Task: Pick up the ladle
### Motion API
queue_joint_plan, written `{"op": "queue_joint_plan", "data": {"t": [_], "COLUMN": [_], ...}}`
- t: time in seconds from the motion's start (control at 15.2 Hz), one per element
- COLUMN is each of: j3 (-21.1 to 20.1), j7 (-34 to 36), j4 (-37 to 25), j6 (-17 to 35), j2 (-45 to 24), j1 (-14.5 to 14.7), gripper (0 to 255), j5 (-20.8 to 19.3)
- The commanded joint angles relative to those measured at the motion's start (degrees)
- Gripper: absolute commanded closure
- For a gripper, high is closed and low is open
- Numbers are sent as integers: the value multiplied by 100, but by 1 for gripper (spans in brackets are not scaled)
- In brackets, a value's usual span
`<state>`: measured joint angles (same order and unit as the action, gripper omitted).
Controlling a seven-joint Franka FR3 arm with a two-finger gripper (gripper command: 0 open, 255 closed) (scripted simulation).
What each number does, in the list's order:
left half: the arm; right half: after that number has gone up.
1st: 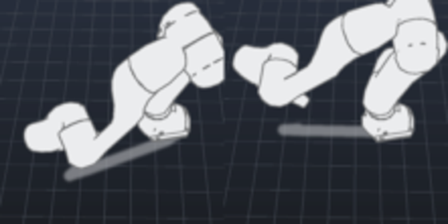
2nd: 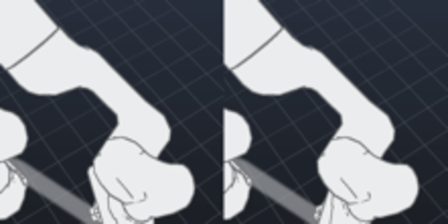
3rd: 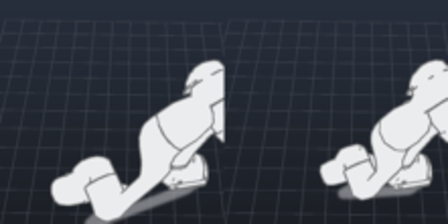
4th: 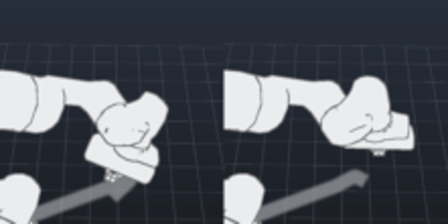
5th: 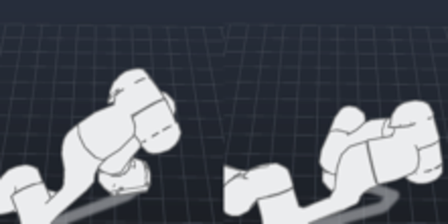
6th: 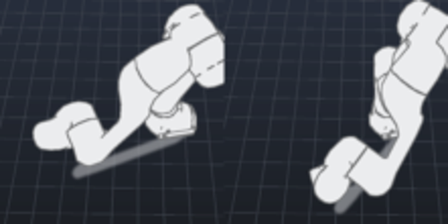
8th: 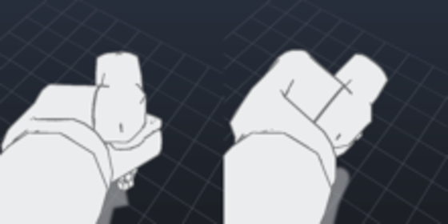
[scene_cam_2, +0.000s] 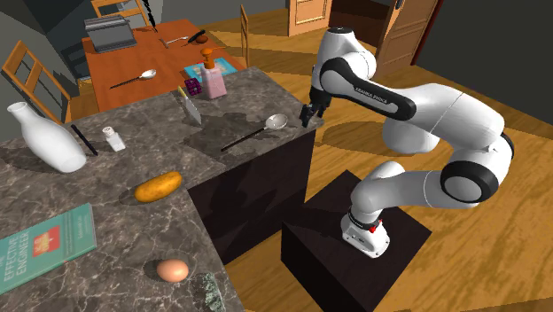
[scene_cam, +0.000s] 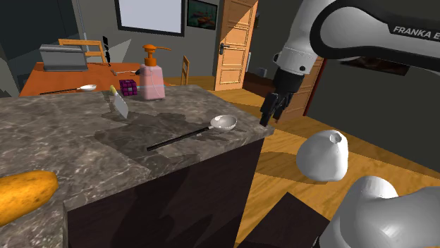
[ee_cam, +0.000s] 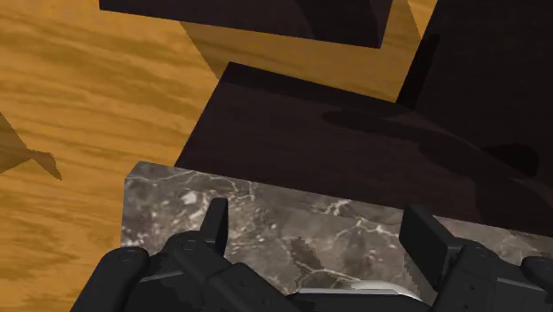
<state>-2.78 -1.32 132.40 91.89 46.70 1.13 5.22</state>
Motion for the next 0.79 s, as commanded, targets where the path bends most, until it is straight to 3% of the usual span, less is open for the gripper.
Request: {"op": "queue_joint_plan", "data": {"t": [0.0, 0.33, 0.73], "j3": [0, 286, 409], "j7": [0, -1646, -3546], "j4": [0, -750, -1801], "j6": [0, 315, 329], "j2": [0, -1230, -2542], "j1": [0, 654, 1359], "gripper": [0, 0, 0], "j5": [0, 3, 143]}}
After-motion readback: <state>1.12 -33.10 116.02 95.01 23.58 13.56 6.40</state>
